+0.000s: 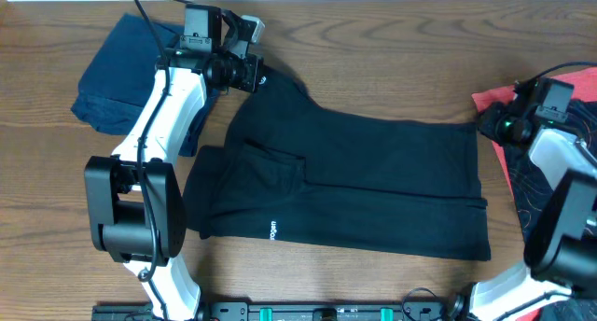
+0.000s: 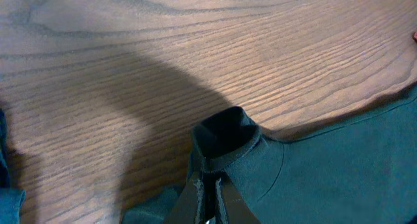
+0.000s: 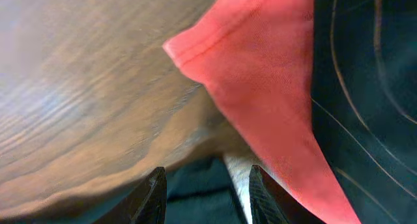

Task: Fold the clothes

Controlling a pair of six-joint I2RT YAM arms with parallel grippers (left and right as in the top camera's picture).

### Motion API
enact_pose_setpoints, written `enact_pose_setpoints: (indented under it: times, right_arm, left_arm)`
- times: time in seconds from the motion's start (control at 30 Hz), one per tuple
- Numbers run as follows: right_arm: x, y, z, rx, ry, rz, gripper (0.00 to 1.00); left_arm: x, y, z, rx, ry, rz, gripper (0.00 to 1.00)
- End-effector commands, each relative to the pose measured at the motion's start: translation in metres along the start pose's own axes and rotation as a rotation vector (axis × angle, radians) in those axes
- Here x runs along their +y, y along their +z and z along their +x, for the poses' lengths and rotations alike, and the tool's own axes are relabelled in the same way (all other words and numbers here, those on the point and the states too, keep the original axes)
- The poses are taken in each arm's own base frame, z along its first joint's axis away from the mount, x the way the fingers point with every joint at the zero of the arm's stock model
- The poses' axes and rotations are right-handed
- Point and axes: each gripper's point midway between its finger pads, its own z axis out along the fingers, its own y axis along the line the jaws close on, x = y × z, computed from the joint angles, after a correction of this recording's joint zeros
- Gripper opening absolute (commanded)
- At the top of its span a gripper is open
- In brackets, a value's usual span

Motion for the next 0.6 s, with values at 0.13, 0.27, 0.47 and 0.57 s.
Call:
enact_pose_setpoints:
  times: [0.13,0.27,0.47,0.57]
  right_arm:
    - [-0.002,0.037,0.024,0.086,-0.001,-0.05,0.38]
    - [0.007,0.039,0.032,0.116,-0.026,-0.113,0.36]
    - [0.007,0.036,0.048,0.184,-0.019,-0.126,0.32]
    - [0.0,0.036,0.051,0.194,-0.017,-0.087,0.24]
  left_arm:
    - [0.002,-0.009,-0.008,-0.019,0.023,-0.02,0.06]
    - [0.001,-0.009,-0.004,-0.005,0.016,-0.019,0.06]
    - [0.001,-0.009,0.0,0.01,0.009,-0.018,0.06]
    - [0.001,-0.009,0.0,0.012,0.008,-0.018,0.06]
